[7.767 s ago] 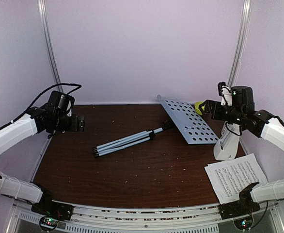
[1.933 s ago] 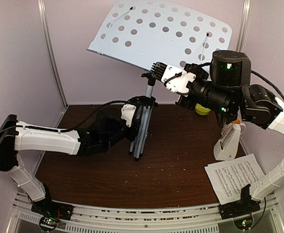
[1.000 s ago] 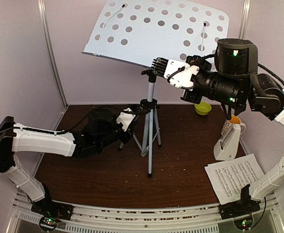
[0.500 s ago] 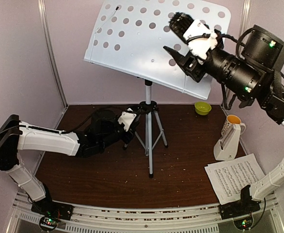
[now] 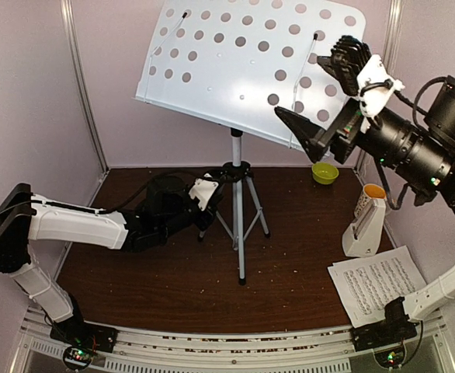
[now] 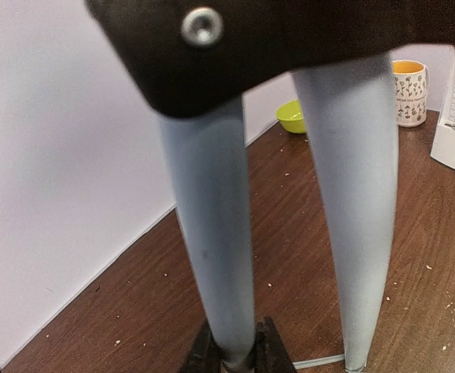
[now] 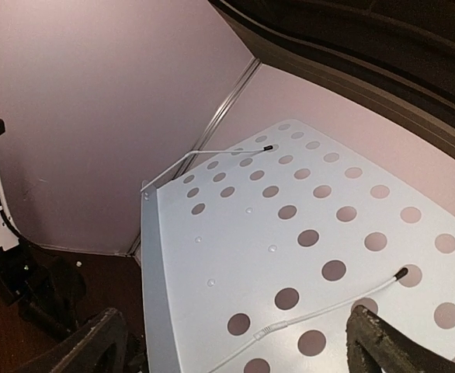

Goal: Set up the instrument practice props

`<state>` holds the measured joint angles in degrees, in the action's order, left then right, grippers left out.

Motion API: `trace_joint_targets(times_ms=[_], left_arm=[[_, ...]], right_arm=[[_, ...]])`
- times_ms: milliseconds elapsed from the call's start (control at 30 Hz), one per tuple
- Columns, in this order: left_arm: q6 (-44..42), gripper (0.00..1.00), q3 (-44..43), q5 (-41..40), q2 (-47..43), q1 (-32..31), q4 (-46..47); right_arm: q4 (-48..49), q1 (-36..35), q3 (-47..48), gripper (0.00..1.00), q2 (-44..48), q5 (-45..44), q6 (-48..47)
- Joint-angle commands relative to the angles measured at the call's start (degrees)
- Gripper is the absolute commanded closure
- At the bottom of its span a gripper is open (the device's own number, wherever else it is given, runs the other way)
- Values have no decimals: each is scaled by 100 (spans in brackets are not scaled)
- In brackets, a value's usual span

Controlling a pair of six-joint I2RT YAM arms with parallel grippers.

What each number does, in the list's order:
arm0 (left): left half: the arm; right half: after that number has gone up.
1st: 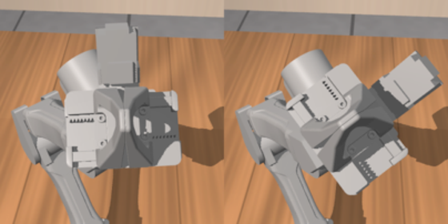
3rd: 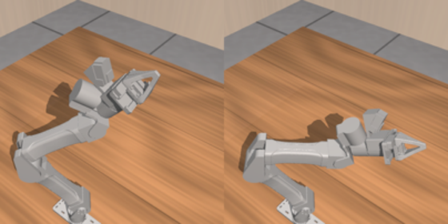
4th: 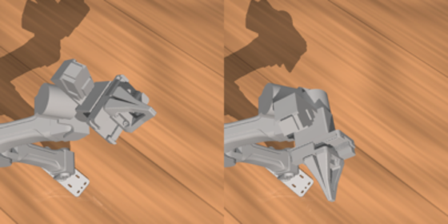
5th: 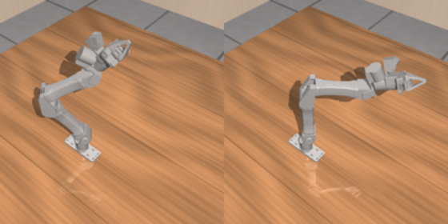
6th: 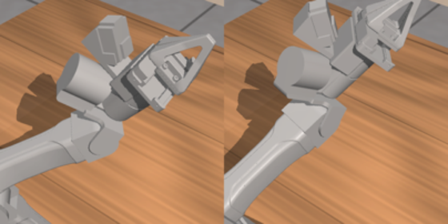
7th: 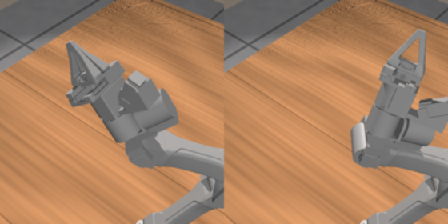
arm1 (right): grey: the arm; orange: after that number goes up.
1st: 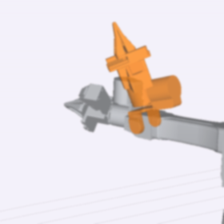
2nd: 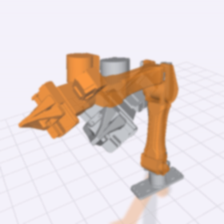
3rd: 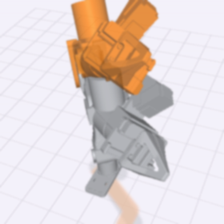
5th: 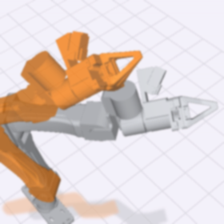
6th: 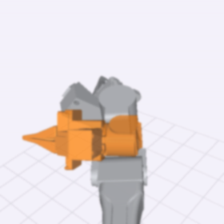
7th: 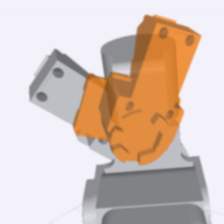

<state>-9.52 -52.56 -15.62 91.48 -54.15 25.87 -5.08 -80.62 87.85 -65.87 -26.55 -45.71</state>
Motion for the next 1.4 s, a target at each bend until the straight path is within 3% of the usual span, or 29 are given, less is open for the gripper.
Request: trace_joint_targets(times_ms=[0,267,400,500,700,967,1367], left_arm=[[-232,100,35,103,132,-52,-452],[-209,100,-29,144,159,-52,-581],[-199,100,-120,308,151,-52,-753],[-195,100,-140,334,148,-52,-770],[-180,100,-53,307,45,-52,-749],[-126,100,58,379,-16,-52,-603],[-77,100,108,472,-92,-52,-566]], right_arm=[[-268,-31,-609,0,1083,180,1414],[-112,-18,-3015,3,2609,207,2970],[133,40,-4083,4,2815,-280,3387],[457,409,-4669,6,2706,-40,3567],[1208,1572,-5024,10,2081,1303,3937],[2269,2820,-4838,20,178,3006,3784],[3828,3284,-4365,31,-1552,3438,3201]])
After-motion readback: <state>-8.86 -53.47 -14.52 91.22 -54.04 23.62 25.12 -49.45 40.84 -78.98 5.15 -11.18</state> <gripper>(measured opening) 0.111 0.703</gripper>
